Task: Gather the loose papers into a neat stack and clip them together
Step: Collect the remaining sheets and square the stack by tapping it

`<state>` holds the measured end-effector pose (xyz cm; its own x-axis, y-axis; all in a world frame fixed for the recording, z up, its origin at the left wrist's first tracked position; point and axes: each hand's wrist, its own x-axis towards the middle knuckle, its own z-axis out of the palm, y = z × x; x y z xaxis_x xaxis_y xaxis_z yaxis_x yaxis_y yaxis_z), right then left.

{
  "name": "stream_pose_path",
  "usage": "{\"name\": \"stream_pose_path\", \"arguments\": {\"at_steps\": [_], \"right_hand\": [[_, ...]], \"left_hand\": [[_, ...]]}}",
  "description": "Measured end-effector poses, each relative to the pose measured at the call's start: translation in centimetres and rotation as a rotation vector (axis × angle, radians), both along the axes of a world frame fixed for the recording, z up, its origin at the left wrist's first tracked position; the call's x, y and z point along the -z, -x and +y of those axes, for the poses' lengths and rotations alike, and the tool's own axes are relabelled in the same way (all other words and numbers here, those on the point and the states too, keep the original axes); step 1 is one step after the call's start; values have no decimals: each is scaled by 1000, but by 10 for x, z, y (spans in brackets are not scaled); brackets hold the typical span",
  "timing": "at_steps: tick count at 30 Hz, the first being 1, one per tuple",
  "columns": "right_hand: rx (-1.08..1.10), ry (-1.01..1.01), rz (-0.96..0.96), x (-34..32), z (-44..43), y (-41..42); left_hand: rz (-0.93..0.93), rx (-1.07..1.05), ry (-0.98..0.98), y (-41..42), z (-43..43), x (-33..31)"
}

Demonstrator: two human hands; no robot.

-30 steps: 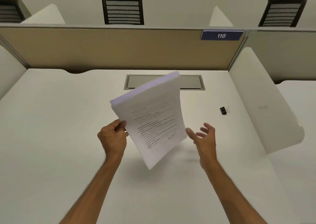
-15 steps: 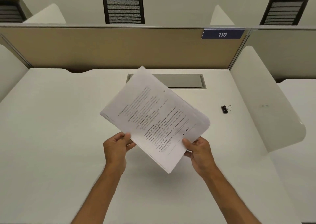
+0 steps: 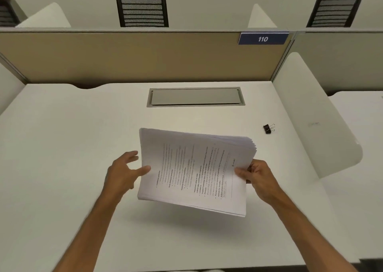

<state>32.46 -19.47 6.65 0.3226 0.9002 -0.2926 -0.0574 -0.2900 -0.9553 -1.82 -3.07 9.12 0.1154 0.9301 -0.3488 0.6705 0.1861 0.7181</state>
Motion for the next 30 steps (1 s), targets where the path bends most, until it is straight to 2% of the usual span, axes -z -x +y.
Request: {"name": "stream_pose_path", "arguments": {"at_steps": [2, 5, 9, 14, 16, 21, 25, 30], "right_hand": [[-42, 11, -23, -1, 0, -3], [-97, 11, -38, -1, 1, -7], [-107, 13, -124, -1, 7, -10], [55, 49, -407, -5, 19, -4], [125, 33, -449, 0, 24, 0], [133, -33, -243, 16, 31, 10], [136, -6, -194, 28, 33, 12], [133, 6, -173, 34, 36, 13]], "left_hand": [[-244, -3, 155, -2, 3, 2], [-365, 26, 262, -2, 3, 8], [-458, -79, 132, -10, -7, 13], [-529, -129, -51, -22, -19, 22], [-567, -142, -78, -24, -24, 25], [-567, -163, -21, -22, -31, 49], [-570, -165, 3, -21, -35, 62], [-543, -158, -56, -29, -31, 64]]}}
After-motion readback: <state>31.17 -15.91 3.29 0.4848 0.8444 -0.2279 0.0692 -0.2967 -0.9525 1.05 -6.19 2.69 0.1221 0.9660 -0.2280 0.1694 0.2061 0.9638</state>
